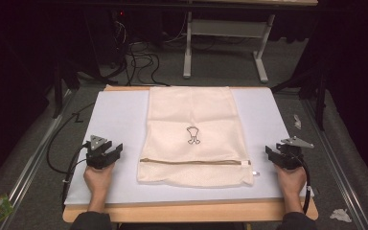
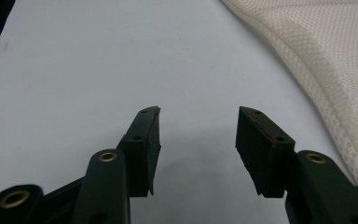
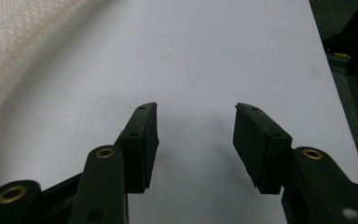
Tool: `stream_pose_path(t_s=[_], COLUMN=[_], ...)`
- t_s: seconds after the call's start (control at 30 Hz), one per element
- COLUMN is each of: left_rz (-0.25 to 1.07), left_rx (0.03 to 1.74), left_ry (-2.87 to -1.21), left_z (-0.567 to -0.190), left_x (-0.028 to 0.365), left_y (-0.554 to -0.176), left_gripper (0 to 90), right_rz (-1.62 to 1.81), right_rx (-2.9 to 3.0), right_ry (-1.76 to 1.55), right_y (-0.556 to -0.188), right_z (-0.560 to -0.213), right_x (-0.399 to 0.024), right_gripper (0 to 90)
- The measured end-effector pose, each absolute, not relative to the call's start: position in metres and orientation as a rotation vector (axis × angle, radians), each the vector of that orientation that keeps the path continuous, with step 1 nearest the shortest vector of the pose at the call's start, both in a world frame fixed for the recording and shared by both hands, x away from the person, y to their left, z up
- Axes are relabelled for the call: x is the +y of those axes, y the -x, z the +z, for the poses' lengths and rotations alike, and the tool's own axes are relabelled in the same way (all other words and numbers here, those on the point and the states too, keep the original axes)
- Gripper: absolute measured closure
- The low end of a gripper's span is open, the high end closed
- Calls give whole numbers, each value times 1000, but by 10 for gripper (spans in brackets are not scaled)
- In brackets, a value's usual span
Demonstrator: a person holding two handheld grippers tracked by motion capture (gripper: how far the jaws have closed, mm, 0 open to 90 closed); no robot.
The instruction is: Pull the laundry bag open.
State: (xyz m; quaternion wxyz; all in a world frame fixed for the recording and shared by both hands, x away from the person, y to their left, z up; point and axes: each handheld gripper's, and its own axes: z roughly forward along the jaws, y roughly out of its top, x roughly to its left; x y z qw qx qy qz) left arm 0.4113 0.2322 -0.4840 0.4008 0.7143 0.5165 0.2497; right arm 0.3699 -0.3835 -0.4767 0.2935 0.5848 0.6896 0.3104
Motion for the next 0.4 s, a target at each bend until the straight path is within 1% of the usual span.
stream_pose_path(t_s=[0.4], left_rz=[630], left_rx=[1298], left_ry=[-1812], left_z=[-484], left_x=[232], left_y=[-411], left_gripper=[472], right_rz=[855], right_rx=[1830], right_ry=[-1568], right_y=[-370], right_z=[-477], right_x=[-386], right_gripper=[489])
